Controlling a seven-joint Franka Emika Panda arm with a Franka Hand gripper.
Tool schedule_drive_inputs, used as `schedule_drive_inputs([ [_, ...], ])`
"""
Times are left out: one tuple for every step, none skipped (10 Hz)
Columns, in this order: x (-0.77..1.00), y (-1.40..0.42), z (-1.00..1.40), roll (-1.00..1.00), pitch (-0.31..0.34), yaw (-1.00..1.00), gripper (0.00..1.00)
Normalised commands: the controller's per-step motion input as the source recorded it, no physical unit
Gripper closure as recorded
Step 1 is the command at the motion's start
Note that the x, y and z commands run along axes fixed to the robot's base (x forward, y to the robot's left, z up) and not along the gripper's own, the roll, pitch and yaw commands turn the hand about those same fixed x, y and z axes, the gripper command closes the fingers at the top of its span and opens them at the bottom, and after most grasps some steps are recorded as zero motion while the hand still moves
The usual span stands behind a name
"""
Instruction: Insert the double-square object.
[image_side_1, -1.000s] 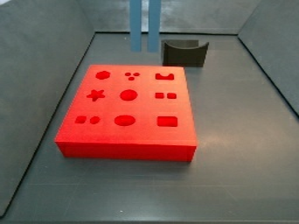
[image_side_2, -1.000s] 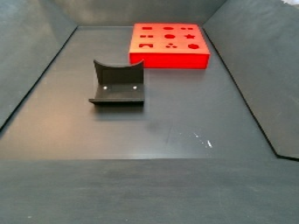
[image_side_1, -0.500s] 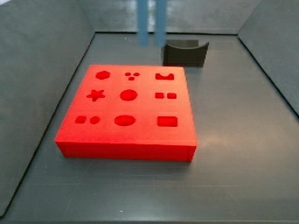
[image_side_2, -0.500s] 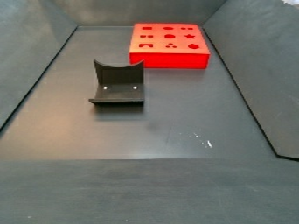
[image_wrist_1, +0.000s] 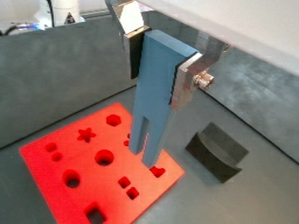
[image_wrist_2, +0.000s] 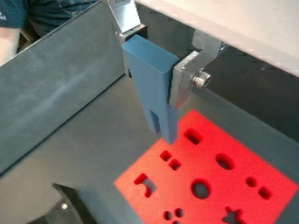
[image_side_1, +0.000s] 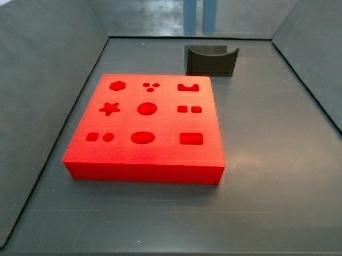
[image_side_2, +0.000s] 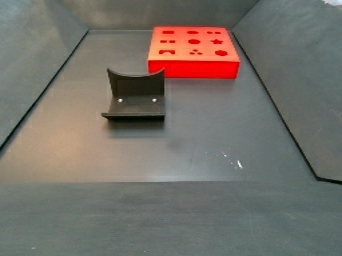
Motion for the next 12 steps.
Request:
schedule_drive_inputs([
  [0.56, -0.4, -0.71, 0.23, 0.139, -0.02, 1.0],
  [0.0, 0.0, 0.0, -0.01, 0.0, 0.0, 1.0],
  [0.0, 0.04, 0.0, 0.0, 0.0, 0.0, 1.0],
  [0.35, 0.0, -0.63, 0.21, 0.114, 0.0, 1.0],
  [0.49, 0.0, -0.69, 0.25, 0.13, -0.03, 1.0],
  [0.45, -0.01, -0.72, 0.25, 0.114, -0.06, 1.0],
  [0.4, -0.08, -0.74, 0.25, 0.097, -0.07, 1.0],
  [0.34, -0.09, -0.73, 0.26, 0.087, -0.09, 1.0],
  [0.3, -0.13, -0.75, 0.25, 0.087, -0.05, 1.0],
  [0.08, -0.07, -0.11, 0.01, 0.029, 0.0, 1.0],
  [0.0, 0.0, -0.06, 0.0, 0.0, 0.0, 1.0],
  [-0.03, 0.06, -0.56, -0.03, 0.093, 0.0, 1.0],
])
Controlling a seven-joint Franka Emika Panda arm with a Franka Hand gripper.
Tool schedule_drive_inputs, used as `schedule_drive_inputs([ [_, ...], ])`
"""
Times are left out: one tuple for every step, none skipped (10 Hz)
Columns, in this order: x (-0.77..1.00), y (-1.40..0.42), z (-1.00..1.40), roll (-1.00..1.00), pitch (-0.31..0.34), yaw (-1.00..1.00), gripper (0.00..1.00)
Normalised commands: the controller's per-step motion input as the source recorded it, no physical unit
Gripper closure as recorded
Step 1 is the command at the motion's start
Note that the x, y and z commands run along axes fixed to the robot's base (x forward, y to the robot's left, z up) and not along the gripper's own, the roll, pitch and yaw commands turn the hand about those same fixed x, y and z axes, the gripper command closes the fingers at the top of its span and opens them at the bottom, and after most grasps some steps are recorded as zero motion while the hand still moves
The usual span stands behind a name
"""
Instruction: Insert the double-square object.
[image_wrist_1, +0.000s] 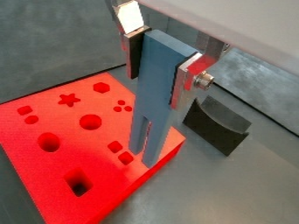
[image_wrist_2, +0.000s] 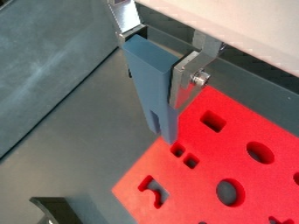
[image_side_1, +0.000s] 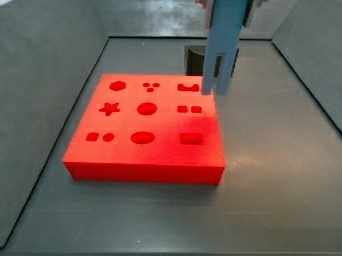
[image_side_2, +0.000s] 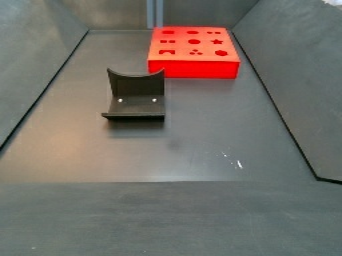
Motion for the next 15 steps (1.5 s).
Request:
schedule_drive_inputs([
  [-0.23, 0.13, -0.69, -0.05, 0.083, 0.0, 1.0],
  [-0.21, 0.07, -0.61, -0.07, 0.067, 0.0, 1.0],
  [0.0, 0.0, -0.03, -0.04, 0.0, 0.02, 1.0],
  [0.0, -0.02, 0.0, 0.0, 0.0, 0.0, 1.0],
  [-0.05, 0.0, 0.0, -0.15, 0.0, 0.03, 1.0],
  [-0.34, 0.07, 0.15, -0.2, -0.083, 0.1, 1.0],
  [-0.16, -0.01, 0.07, -0.01, -0.066, 0.1, 1.0],
  [0.0, 0.0, 0.0, -0.01, 0.0, 0.0, 1.0],
  [-0.03, -0.01, -0.14, -0.07, 0.0, 0.0, 1.0],
  [-0.07, -0.04, -0.13, -0.08, 0.0, 0.0, 1.0],
  [-0.02, -0.03, -0.05, 0.0, 0.0, 0.0, 1.0],
  [-0.13, -0.05, -0.15, -0.01, 0.0, 0.0, 1.0],
  [0.0, 0.0, 0.0, 0.01, 0.0, 0.0, 1.0],
  [0.0, -0.01, -0.09, 0.0, 0.0, 0.0, 1.0],
  [0.0, 0.0, -0.77, -0.15, 0.0, -0.01, 1.0],
])
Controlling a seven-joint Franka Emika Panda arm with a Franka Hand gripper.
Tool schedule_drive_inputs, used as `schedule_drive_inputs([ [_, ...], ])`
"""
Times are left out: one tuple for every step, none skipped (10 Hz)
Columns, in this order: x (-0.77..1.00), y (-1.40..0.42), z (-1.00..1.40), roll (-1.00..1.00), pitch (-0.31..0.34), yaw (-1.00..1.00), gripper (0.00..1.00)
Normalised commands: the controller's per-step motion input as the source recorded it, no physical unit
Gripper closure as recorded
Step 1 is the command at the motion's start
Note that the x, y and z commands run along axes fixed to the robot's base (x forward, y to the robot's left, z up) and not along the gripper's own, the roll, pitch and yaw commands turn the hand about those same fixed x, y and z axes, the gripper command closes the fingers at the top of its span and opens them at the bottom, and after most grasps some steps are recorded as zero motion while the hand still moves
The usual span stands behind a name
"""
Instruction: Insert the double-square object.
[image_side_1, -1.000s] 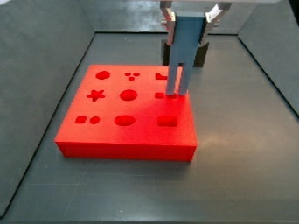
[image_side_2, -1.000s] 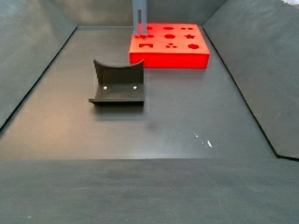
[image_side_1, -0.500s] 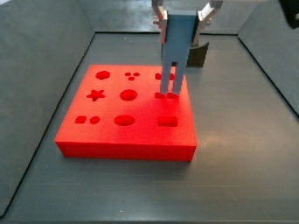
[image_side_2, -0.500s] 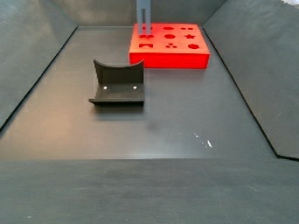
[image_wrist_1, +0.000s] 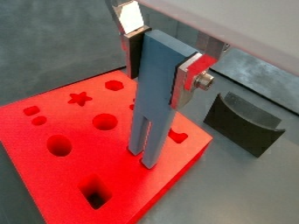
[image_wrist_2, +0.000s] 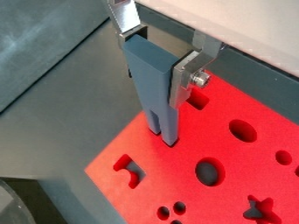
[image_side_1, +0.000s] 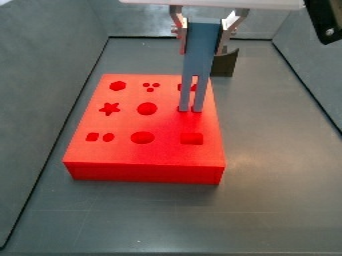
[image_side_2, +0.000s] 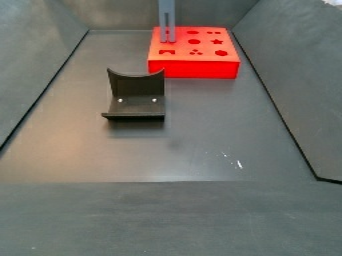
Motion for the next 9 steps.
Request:
schedule_drive_inputs([
  [0.0, -0.06, -0.89, -0.08, -0.011, -0.11, 1.0],
  [0.0, -0.09, -0.76, -0.1, 0.0, -0.14, 1.0],
  [0.03, 0.0, -0.63, -0.22, 0.0, -0.16, 1.0],
  [0.03, -0.01, -0.55, -0.28, 0.0, -0.13, 1.0],
  [0.02, 0.0, -0.58, -0.26, 0.0, -0.12, 1.0],
  [0.01, 0.0, -0.62, -0.25, 0.0, -0.12, 1.0],
  [0.0, 0.0, -0.61, -0.18, -0.001, -0.07, 1.0],
  [-0.01, 0.0, 0.0, -0.03, -0.027, 0.0, 1.0],
  [0.0, 0.0, 0.0, 0.0, 0.0, 0.0, 1.0],
])
